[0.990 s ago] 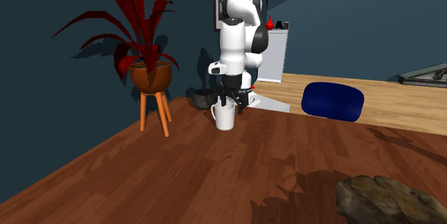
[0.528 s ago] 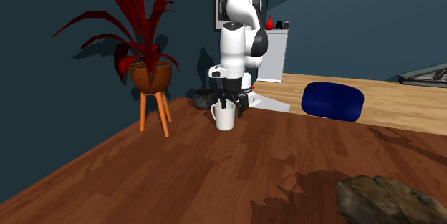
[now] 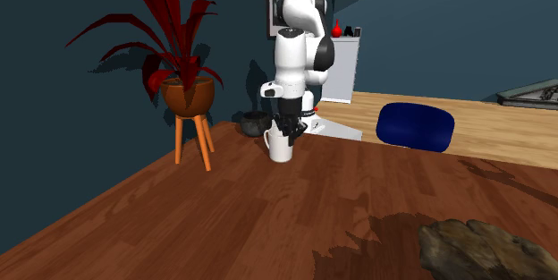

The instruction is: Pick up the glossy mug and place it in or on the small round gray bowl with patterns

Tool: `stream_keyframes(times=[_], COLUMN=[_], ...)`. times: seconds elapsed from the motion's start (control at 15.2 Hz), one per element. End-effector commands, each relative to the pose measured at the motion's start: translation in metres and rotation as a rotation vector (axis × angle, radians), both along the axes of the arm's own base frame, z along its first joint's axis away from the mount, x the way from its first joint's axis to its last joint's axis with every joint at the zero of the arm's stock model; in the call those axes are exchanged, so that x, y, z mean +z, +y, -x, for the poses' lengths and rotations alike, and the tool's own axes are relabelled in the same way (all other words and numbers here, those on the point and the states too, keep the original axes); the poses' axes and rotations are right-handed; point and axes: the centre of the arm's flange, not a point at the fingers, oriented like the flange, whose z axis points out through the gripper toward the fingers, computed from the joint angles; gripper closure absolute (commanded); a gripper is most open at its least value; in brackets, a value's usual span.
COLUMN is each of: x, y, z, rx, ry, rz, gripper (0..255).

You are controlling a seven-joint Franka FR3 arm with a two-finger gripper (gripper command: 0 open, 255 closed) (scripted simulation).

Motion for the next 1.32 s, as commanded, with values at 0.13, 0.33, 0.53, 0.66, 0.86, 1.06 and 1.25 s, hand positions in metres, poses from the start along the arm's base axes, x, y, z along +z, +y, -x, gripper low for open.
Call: stream_keyframes(times=[0.13, 0.33, 0.53, 0.66, 0.86, 1.06, 1.25], x=[0.000, 0.011, 0.026, 0.037, 0.053, 0.069, 0.085], y=[0.000, 0.000, 0.000, 0.000, 0.000, 0.000, 0.000], z=[0.000, 0.000, 0.000, 0.000, 0.000, 0.000, 0.000], rx=[0.000, 0.000, 0.000, 0.000, 0.000, 0.000, 0.000], ry=[0.000, 0.000, 0.000, 0.000, 0.000, 0.000, 0.000], rz=[0.000, 0.000, 0.000, 0.000, 0.000, 0.000, 0.000], gripper=[255, 255, 255, 255, 255, 255, 255])
